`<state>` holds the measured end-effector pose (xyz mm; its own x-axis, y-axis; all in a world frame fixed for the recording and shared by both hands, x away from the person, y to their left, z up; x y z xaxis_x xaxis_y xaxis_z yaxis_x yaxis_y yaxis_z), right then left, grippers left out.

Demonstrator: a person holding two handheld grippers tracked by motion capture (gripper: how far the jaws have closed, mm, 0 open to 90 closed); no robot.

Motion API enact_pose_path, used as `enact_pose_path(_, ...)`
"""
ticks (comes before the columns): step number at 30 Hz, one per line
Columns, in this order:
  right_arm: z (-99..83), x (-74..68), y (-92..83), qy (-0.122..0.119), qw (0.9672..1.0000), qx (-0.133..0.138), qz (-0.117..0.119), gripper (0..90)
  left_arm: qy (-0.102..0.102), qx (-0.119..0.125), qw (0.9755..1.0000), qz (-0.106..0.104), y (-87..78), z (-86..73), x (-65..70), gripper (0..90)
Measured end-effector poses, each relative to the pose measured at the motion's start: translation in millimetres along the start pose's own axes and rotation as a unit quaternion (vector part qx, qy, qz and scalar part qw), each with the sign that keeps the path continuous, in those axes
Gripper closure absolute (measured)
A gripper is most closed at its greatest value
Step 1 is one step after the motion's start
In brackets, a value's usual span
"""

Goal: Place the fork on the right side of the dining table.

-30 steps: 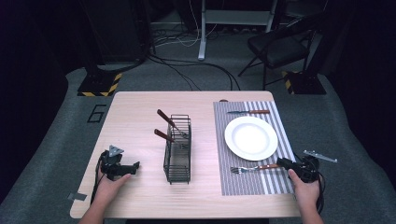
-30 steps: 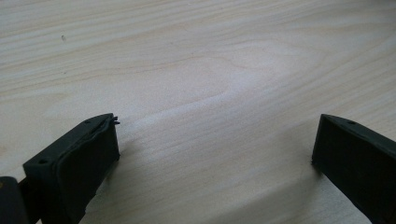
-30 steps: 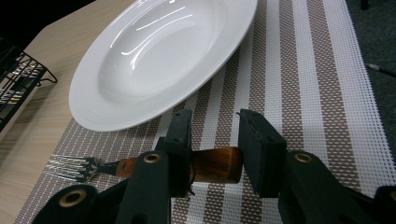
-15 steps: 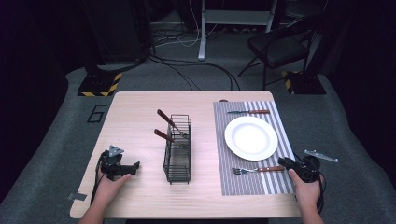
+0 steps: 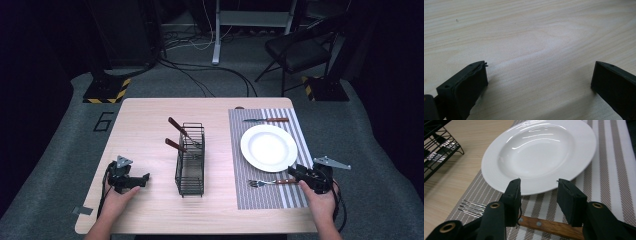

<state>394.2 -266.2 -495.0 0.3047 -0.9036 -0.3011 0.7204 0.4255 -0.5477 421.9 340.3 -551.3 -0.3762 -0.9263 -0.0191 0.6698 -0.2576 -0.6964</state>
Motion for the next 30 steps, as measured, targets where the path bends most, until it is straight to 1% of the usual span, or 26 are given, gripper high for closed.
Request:
enact_pose_path(1,0.0,0.0,0.0,0.000,1.0000,0.000,0.000,53.5,0.000,0.000,1.0000,0.000,0.0,0.0,0.0,0.3)
enact_pose_path(2,2.2,-8.2,1.6,-0.014,0.9999,-0.002,0.004,53.3,0.000,0.000,1.0000,0.000,0.0,0.0,0.0,0.3)
enact_pose_path(3,2.2,-8.2,1.6,-0.014,0.9999,-0.002,0.004,53.3,0.000,0.000,1.0000,0.000,0.0,0.0,0.0,0.3)
enact_pose_path(4,4.2,-15.7,3.2,-0.023,0.9996,-0.006,0.013,52.9,0.000,0.000,1.0000,0.000,0.0,0.0,0.0,0.3)
enact_pose_path(5,4.2,-15.7,3.2,-0.023,0.9996,-0.006,0.013,52.9,0.000,0.000,1.0000,0.000,0.0,-0.1,0.0,0.3)
enact_pose_path(6,5.8,-22.7,4.7,-0.033,0.9992,-0.010,0.019,52.4,0.000,0.000,1.0000,0.000,0.0,-0.1,0.0,0.3)
enact_pose_path(7,5.8,-22.7,4.7,-0.033,0.9992,-0.010,0.019,52.4,0.000,0.000,1.0000,0.000,0.0,-0.1,0.0,0.3)
enact_pose_path(8,7.2,-30.0,6.4,-0.042,0.9987,-0.013,0.025,51.5,0.000,0.000,1.0000,0.000,0.0,-0.1,0.0,0.3)
enact_pose_path(10,8.8,-36.3,8.0,-0.052,0.9981,-0.013,0.031,50.3,0.000,0.000,1.0000,0.000,0.0,-0.1,0.0,0.3)
enact_pose_path(11,8.8,-36.3,8.0,-0.052,0.9981,-0.013,0.031,50.3,0.000,0.000,1.0000,0.000,0.0,-0.1,0.0,0.3)
enact_pose_path(13,10.1,-42.8,9.5,-0.053,0.9979,-0.009,0.036,49.0,0.000,0.000,1.0000,0.000,-0.1,-0.1,0.1,0.3)
enact_pose_path(14,10.2,-47.8,11.2,-0.059,0.9973,-0.010,0.042,48.1,0.000,0.000,1.0000,0.000,0.0,-0.1,0.0,0.3)
enact_pose_path(15,10.2,-47.8,11.2,-0.059,0.9973,-0.010,0.042,48.1,0.000,0.000,1.0000,0.000,0.0,-0.1,0.0,0.3)
enact_pose_path(18,6.8,-57.6,18.8,-0.070,0.9963,-0.018,0.048,46.8,0.000,0.000,1.0000,0.000,0.0,-0.1,0.0,0.3)
enact_pose_path(19,6.8,-57.6,18.8,-0.070,0.9963,-0.018,0.048,46.8,0.000,0.000,1.0000,0.000,0.0,-0.1,0.0,0.3)
enact_pose_path(20,3.9,-62.7,22.7,-0.075,0.9955,-0.019,0.054,46.7,0.000,0.000,1.0000,0.000,0.0,-0.1,0.0,0.3)
enact_pose_path(21,3.9,-62.7,22.7,-0.075,0.9955,-0.019,0.054,46.7,0.000,0.000,1.0000,0.000,0.0,-0.1,0.0,0.3)
enact_pose_path(22,0.4,-67.9,25.6,-0.082,0.9945,-0.019,0.063,46.4,0.000,0.000,1.0000,0.000,0.0,-0.1,0.1,0.3)
enact_pose_path(23,0.4,-67.9,25.6,-0.082,0.9945,-0.019,0.063,46.4,0.000,0.000,1.0000,0.000,0.0,-0.1,0.1,0.3)
enact_pose_path(24,-1.6,-70.4,27.0,-0.087,0.9938,-0.019,0.067,46.2,0.000,0.000,1.0000,0.000,0.0,-0.1,0.1,0.3)
enact_pose_path(26,-8.6,-77.6,31.9,-0.109,0.9905,-0.025,0.079,45.3,0.000,0.000,1.0000,0.000,0.0,-0.1,0.2,0.3)
enact_pose_path(27,-8.6,-77.6,31.9,-0.109,0.9905,-0.025,0.079,45.3,0.000,0.000,1.0000,0.000,0.0,-0.1,0.2,0.3)
enact_pose_path(29,-14.2,-81.4,35.2,-0.122,0.9880,-0.035,0.087,44.8,-0.002,-0.001,1.0000,0.001,0.0,0.1,0.4,0.3)
enact_pose_path(30,-16.4,-82.8,36.1,-0.125,0.9873,-0.040,0.090,44.5,-0.002,0.000,1.0000,0.002,0.1,0.1,0.4,0.2)
Point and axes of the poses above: each handheld gripper's, and its own axes: y roughly forward along the jaws, z roughly out of its top, x roughly to its right, the point moved 3 cm from there along y, roughly forward along the jaws, and after that the axes turned 2 degrees about y, right-handed, at the moved point
